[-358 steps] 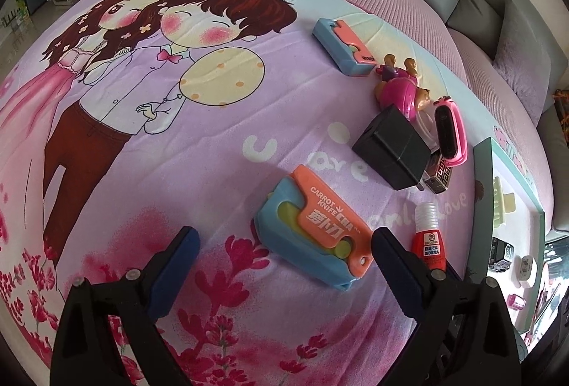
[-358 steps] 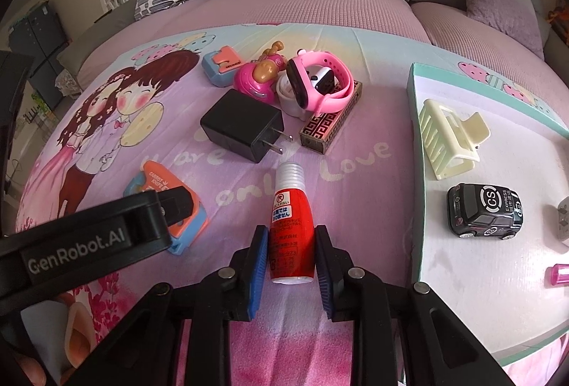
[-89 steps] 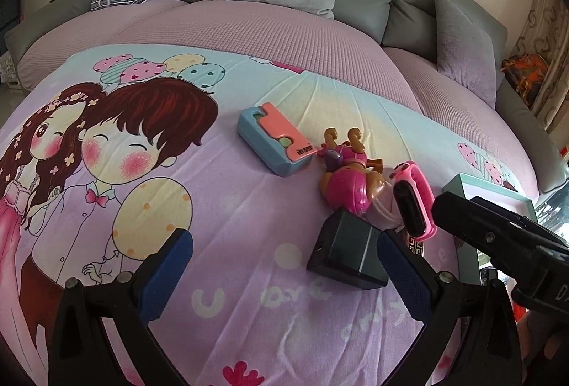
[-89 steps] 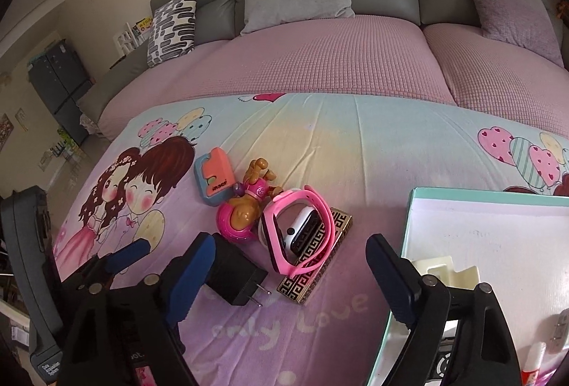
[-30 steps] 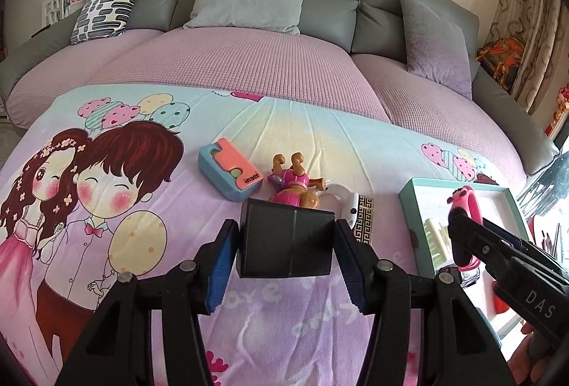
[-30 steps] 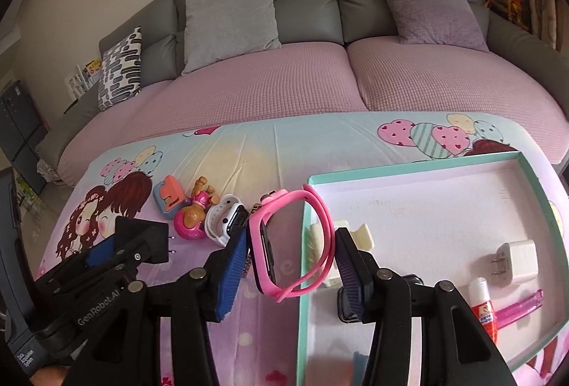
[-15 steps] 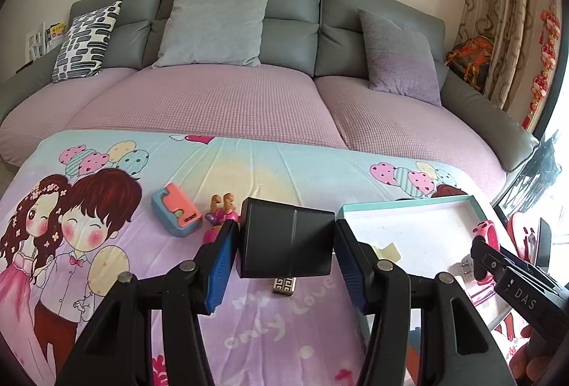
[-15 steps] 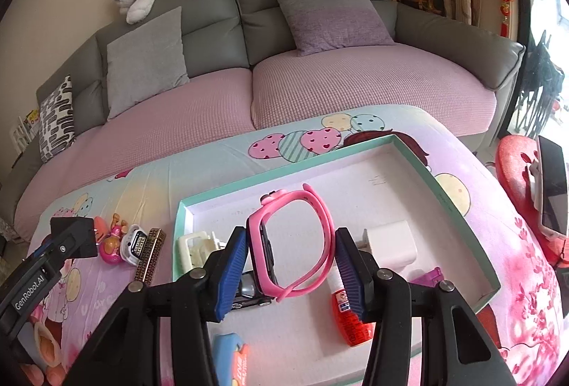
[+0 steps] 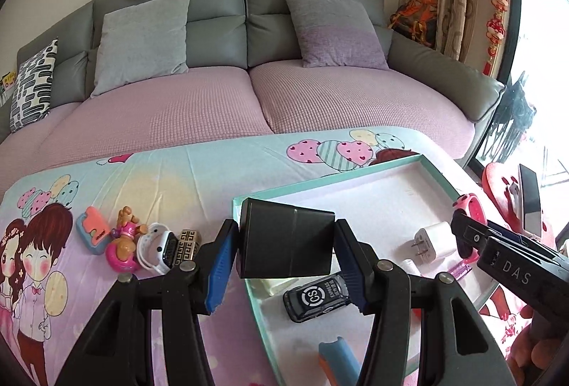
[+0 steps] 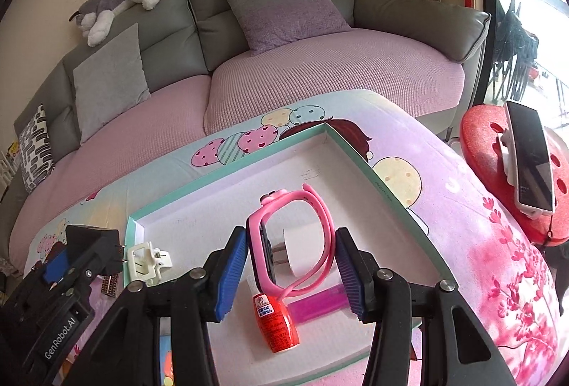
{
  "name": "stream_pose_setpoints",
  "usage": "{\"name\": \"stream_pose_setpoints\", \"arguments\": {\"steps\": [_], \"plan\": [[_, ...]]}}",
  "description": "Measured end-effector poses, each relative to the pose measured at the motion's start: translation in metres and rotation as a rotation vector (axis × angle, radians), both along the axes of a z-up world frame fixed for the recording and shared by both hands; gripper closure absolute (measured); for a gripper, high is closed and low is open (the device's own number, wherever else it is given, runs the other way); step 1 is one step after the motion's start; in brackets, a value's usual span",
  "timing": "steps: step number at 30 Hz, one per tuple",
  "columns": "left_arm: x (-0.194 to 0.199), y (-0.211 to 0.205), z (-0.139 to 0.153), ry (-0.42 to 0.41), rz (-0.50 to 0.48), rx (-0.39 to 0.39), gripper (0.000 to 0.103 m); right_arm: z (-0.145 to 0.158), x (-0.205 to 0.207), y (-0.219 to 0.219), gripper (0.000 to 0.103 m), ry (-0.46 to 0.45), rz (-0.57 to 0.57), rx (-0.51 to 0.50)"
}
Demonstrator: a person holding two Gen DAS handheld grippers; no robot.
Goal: Organize rigid objects
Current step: 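Carry the charger and pink watch over the tray with both tools, then lower the charger and watch into the tray and open both tools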
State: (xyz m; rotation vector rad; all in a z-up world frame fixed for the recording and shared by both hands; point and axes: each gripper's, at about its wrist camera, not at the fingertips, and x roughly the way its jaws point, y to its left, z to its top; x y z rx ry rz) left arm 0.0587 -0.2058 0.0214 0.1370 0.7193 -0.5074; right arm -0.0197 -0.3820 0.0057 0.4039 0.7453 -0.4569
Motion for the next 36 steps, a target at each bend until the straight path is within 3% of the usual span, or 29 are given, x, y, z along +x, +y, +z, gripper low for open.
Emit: {"name": "stream_pose_setpoints", "arguments": {"steps": [14, 30, 34, 36], "plan": [[-0.007, -0.025, -0.015, 0.031, -0.049, 0.036, 0.047, -0.011, 0.012, 0.011, 0.05, 0.029, 0.062, 0.016], [0.008, 0.001, -0.019, 0.078, 0.038, 0.018, 0.046, -0.021, 0.024, 0.02, 0.048, 0.091, 0.089, -0.012], [0.012, 0.01, -0.019, 0.081, 0.073, 0.015, 0.04, -0.022, 0.026, 0.021, 0.031, 0.114, 0.082, -0.044], [0.014, 0.014, -0.019, 0.085, 0.088, 0.014, 0.04, -0.023, 0.026, 0.02, 0.03, 0.116, 0.08, -0.044]]}}
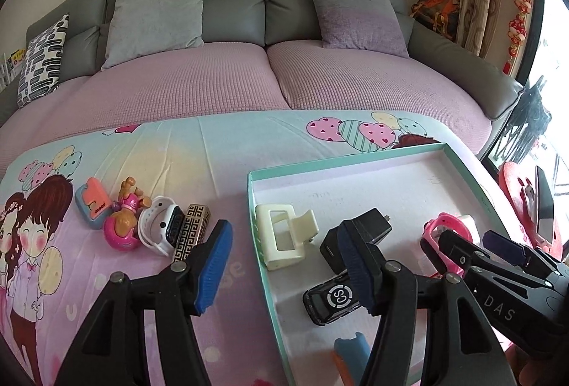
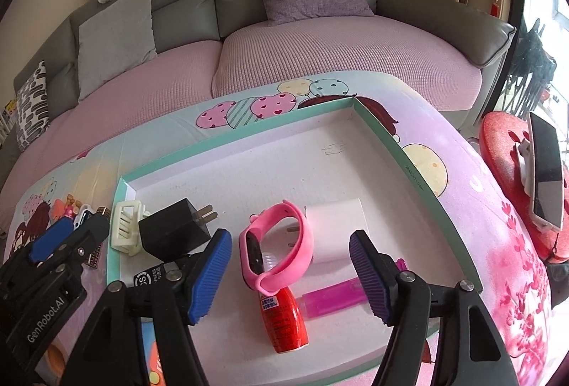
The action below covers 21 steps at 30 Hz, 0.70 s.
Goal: Organize rigid objects
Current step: 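Lower the charger and watch into the tray and open both tools, then move both open tools back over the remaining items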
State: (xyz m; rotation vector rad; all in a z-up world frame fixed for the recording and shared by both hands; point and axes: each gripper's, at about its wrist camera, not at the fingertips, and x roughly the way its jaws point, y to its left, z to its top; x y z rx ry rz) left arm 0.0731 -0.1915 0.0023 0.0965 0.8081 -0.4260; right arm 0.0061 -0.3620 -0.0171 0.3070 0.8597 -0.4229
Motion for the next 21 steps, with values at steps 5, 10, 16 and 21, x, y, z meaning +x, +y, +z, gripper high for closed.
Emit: {"name": "stream_pose_setpoints", "arguments": {"steps": [5, 10, 16, 21], "plan": [[0.006, 0.008, -0.003, 0.007, 0.037, 0.005, 0.039, -0.001, 0.001, 0.0, 0.025, 0.002, -0.001, 0.007], [0.011, 0.019, -0.004, 0.003, 0.093, 0.0, 0.012, -0.003, 0.003, 0.003, 0.014, 0.008, 0.003, -0.002], [0.021, 0.035, -0.012, 0.041, 0.172, 0.005, 0.007, -0.006, 0.006, 0.006, 0.013, 0.028, 0.013, -0.017], [0.026, 0.05, -0.021, 0.061, 0.244, 0.012, 0.005, -0.007, 0.007, 0.007, 0.0, 0.039, 0.0, -0.043]]}}
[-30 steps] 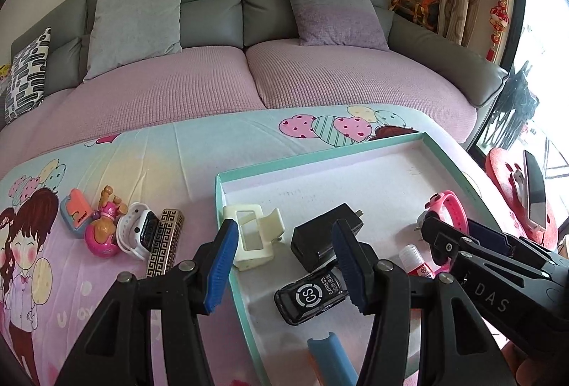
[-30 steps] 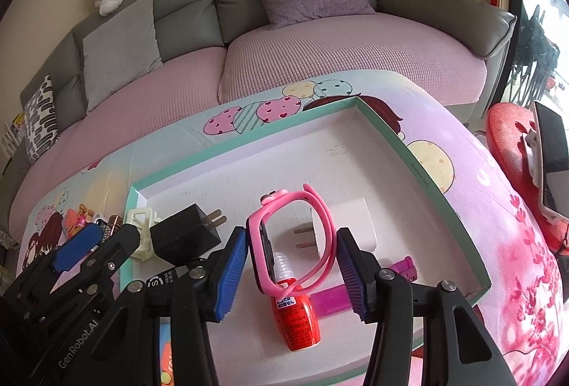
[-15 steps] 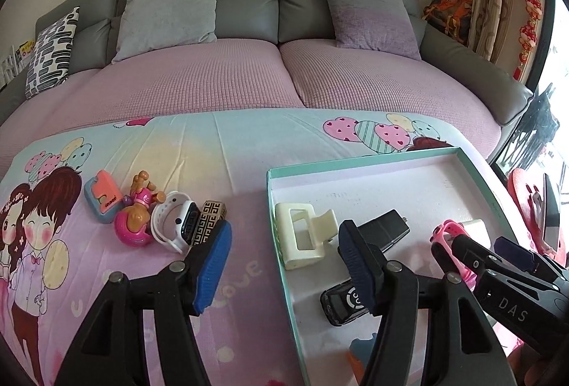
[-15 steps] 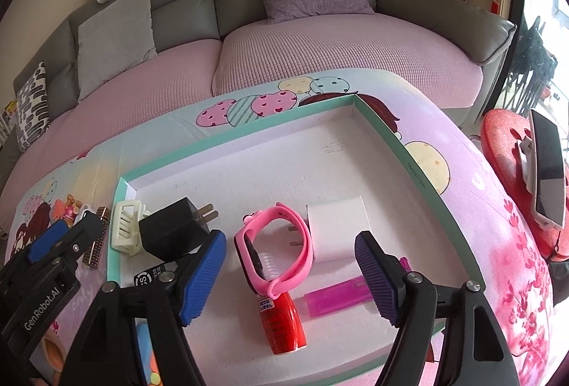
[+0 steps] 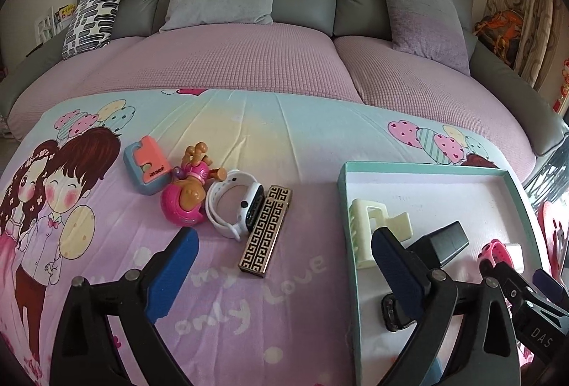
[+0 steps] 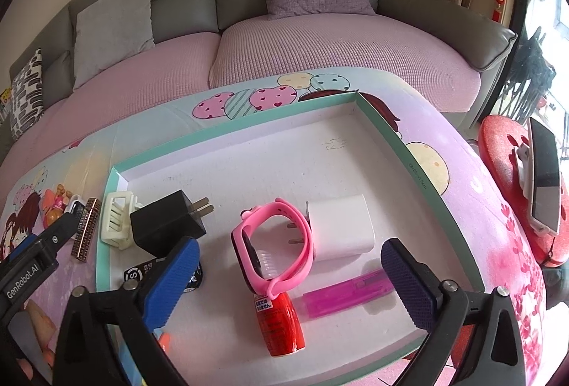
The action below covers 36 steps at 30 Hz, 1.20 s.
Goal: Organize rigid objects
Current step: 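Move both open tools back over the remaining items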
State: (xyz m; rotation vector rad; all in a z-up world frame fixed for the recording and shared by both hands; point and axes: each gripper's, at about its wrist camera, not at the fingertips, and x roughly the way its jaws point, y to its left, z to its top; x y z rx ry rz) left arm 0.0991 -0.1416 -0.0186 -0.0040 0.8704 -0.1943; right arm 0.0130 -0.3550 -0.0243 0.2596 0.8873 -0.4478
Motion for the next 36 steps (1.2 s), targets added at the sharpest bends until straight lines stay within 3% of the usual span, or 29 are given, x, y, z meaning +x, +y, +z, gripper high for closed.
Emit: {"name": "stream_pose_setpoints", "arguments": {"steps": [12, 17, 25, 36], "plan": [[0.007, 0.023, -0.008, 0.026, 0.097, 0.01, 0.005, -0.004, 0.003, 0.003, 0.0, 0.024, 0.008, -0.011], [0.01, 0.035, -0.011, 0.04, 0.149, 0.016, 0.005, 0.007, 0.001, 0.009, 0.0, -0.02, 0.005, -0.025], [0.013, 0.066, -0.007, 0.038, 0.225, 0.012, 0.005, 0.023, 0.006, 0.038, 0.0, -0.104, 0.097, 0.01], [0.008, 0.099, 0.003, 0.019, 0.292, 0.041, 0.005, 0.016, 0.026, 0.086, 0.0, -0.086, 0.222, 0.028]]}}
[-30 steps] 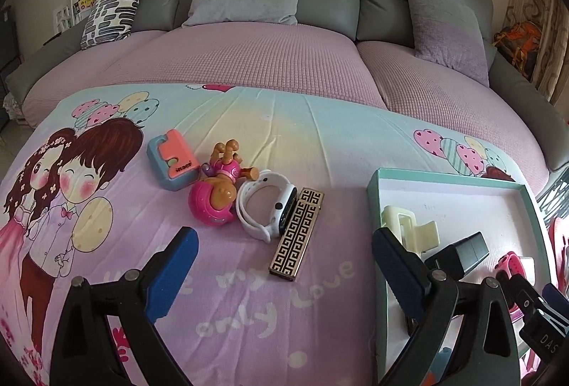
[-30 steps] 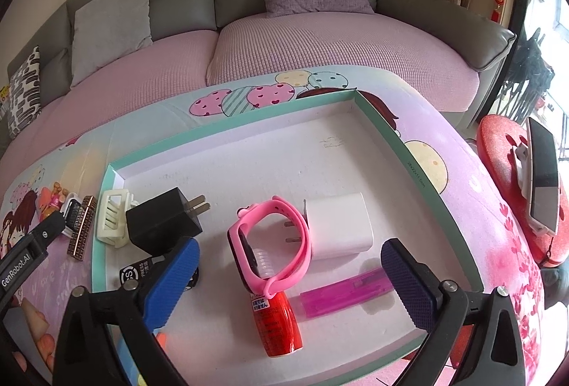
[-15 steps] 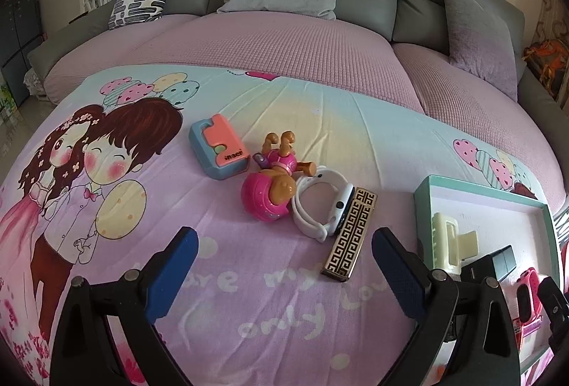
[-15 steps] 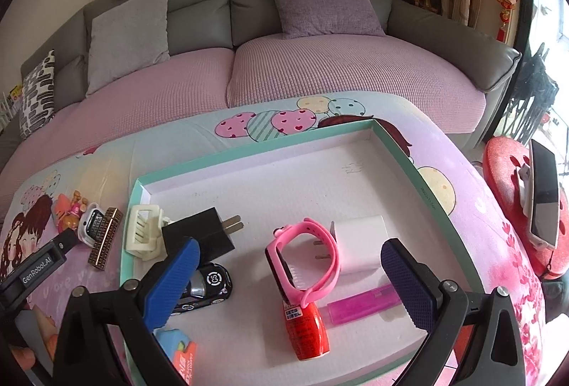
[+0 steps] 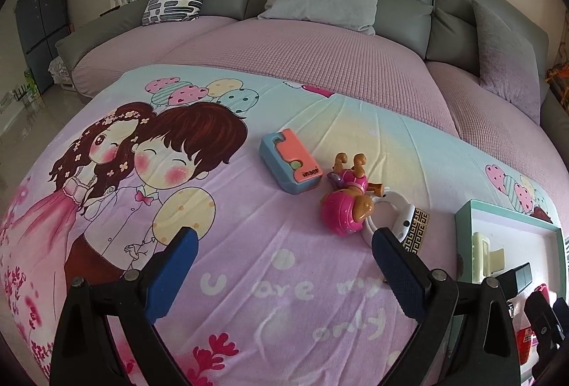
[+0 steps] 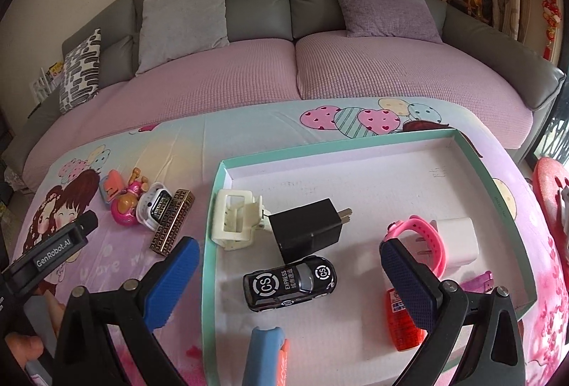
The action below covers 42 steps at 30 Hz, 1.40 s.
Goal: Organize rigid objects
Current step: 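Move both open tools back over the remaining items, then grasp the pink doll figure with the left tool while the right grasps the gold-patterned box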
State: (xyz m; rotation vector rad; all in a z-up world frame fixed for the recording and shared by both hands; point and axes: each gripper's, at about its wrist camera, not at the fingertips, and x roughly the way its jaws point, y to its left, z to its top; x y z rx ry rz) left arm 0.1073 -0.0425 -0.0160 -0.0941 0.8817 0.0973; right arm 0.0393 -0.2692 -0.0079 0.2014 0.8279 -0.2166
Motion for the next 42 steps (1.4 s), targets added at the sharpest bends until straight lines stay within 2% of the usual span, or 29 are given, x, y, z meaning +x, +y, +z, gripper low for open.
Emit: {"name": "stream_pose_setpoints", "arguments": {"steps": [5, 14, 33, 37, 39, 41, 42], "plan": [[-0.001, 0.006, 0.0, 0.001, -0.009, 0.014, 0.005, -0.002, 0.008, 0.019, 0.0, 0.0, 0.032, 0.016], [0.002, 0.026, -0.004, 0.011, 0.006, -0.02, 0.005, -0.01, 0.018, 0.049, 0.0, 0.011, 0.083, 0.018], [0.032, 0.051, -0.019, 0.035, 0.015, -0.166, 0.005, -0.027, 0.049, 0.084, 0.0, 0.021, 0.17, 0.04], [0.038, 0.046, -0.019, 0.038, -0.013, -0.206, 0.005, -0.034, 0.058, 0.097, 0.014, 0.031, 0.206, 0.03], [0.04, 0.042, -0.019, 0.035, -0.03, -0.219, 0.005, -0.035, 0.062, 0.103, 0.016, 0.025, 0.217, -0.003], [0.042, 0.038, -0.019, 0.03, -0.043, -0.234, 0.005, -0.036, 0.066, 0.105, 0.026, 0.034, 0.23, 0.0], [0.043, 0.037, -0.02, 0.031, -0.049, -0.238, 0.005, -0.037, 0.067, 0.106, 0.027, 0.036, 0.23, -0.012]]}}
